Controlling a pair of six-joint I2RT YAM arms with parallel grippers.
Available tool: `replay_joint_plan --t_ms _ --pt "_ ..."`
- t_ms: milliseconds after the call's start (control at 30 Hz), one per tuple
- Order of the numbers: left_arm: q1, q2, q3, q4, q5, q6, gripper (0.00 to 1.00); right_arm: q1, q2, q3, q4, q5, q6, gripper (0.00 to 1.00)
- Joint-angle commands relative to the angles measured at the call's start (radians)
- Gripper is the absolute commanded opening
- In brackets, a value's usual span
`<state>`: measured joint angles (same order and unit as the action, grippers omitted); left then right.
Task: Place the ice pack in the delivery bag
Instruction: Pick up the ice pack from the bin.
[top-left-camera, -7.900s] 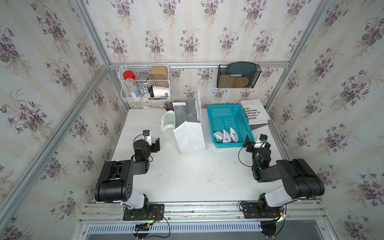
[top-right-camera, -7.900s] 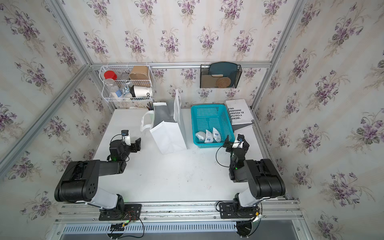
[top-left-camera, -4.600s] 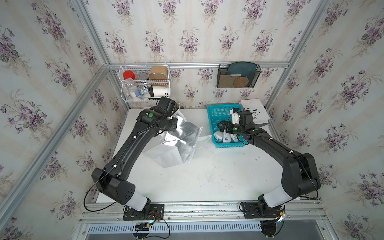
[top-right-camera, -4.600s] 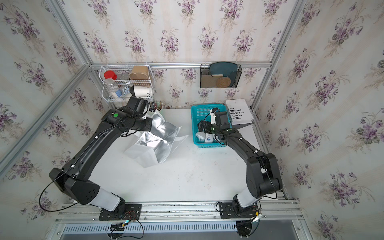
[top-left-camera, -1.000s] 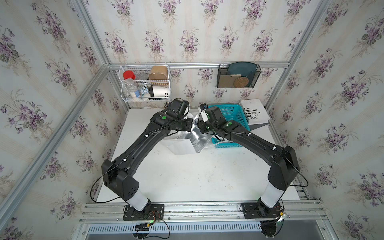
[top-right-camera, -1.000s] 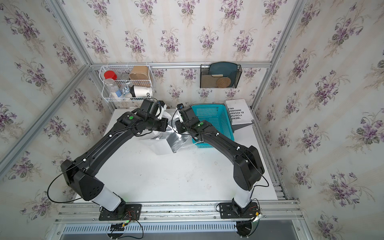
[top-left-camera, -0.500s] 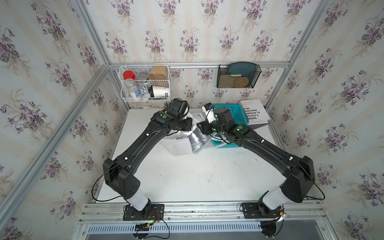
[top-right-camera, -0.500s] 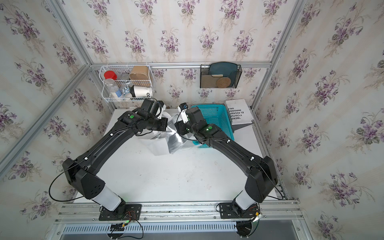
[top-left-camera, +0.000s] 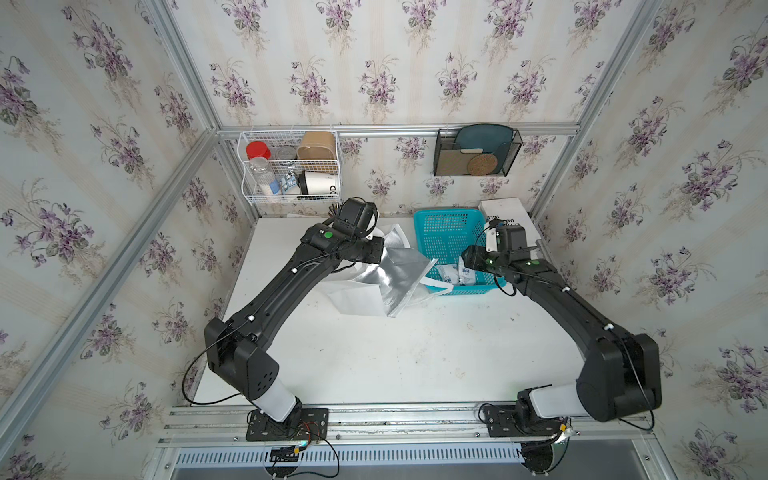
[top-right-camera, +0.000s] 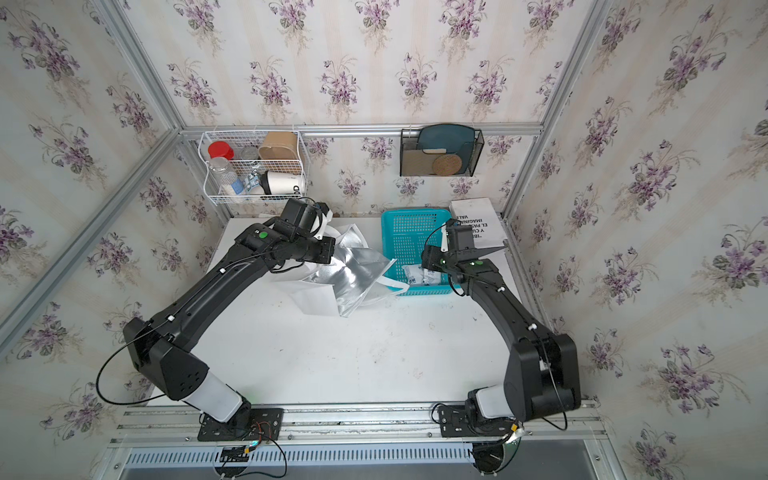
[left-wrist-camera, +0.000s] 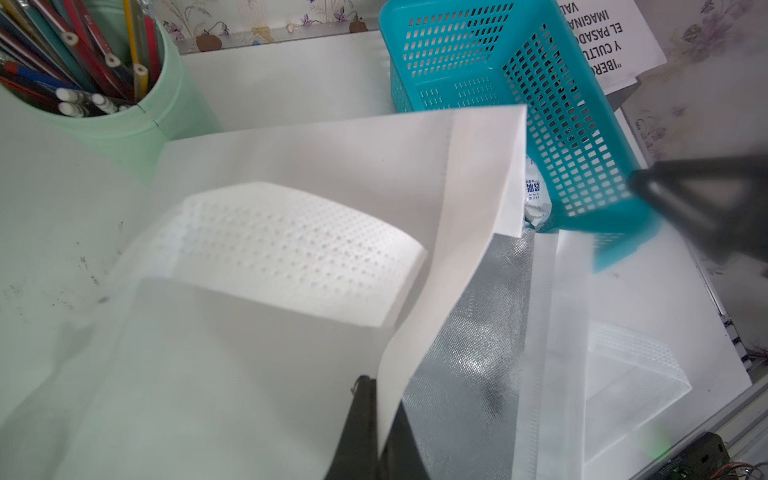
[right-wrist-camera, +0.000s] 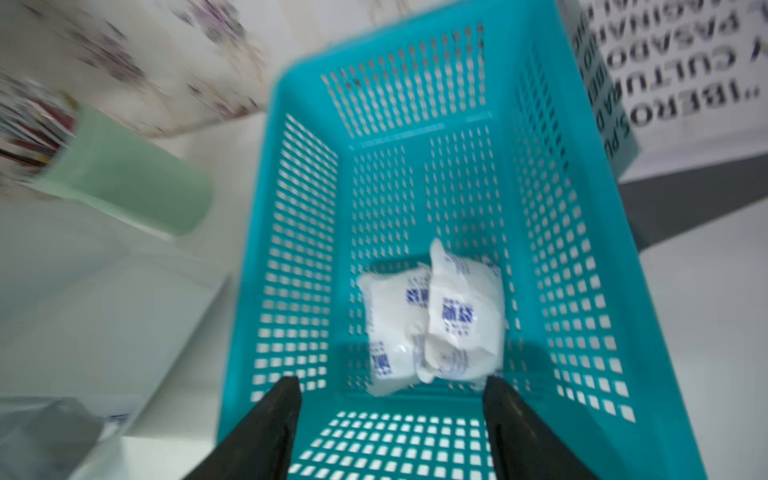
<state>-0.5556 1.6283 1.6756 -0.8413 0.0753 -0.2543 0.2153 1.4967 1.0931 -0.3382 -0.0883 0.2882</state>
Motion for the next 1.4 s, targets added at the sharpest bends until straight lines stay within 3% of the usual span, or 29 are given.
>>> replay_joint_plan --t_ms 0,300,633,800,900,1033,1233,1367 --pt "0.000 0.010 0.004 0.035 0.025 0.025 0.00 -0.004 0.128 0.050 -0.081 0.096 0.001 0.76" --pt "-0.001 -0.005 -0.024 0.041 0.028 0.030 0.00 -0.005 0.480 0.347 -0.191 0.231 -0.001 0.77" --pt "0.000 -0.013 -0.038 0.052 0.027 0.035 0.00 -0.008 0.659 0.469 -0.225 0.219 -0.020 0.75" --pt "0.000 -0.013 -0.037 0.052 0.029 0.036 0.00 -0.008 0.689 0.473 -0.222 0.199 -0.023 0.65" --pt "0.000 -0.016 -0.038 0.050 0.028 0.036 0.00 -0.009 0.658 0.448 -0.197 0.188 -0.034 0.49" --pt "0.000 -0.015 -0.037 0.052 0.026 0.034 0.00 -0.009 0.554 0.412 -0.157 0.192 -0.045 0.36" --pt "0.000 -0.013 -0.037 0.063 0.016 0.025 0.00 -0.010 0.345 0.416 -0.131 0.153 -0.039 0.30" --pt "0.000 -0.012 -0.036 0.075 0.015 0.018 0.00 -0.009 0.137 0.361 -0.039 -0.021 0.029 0.30"
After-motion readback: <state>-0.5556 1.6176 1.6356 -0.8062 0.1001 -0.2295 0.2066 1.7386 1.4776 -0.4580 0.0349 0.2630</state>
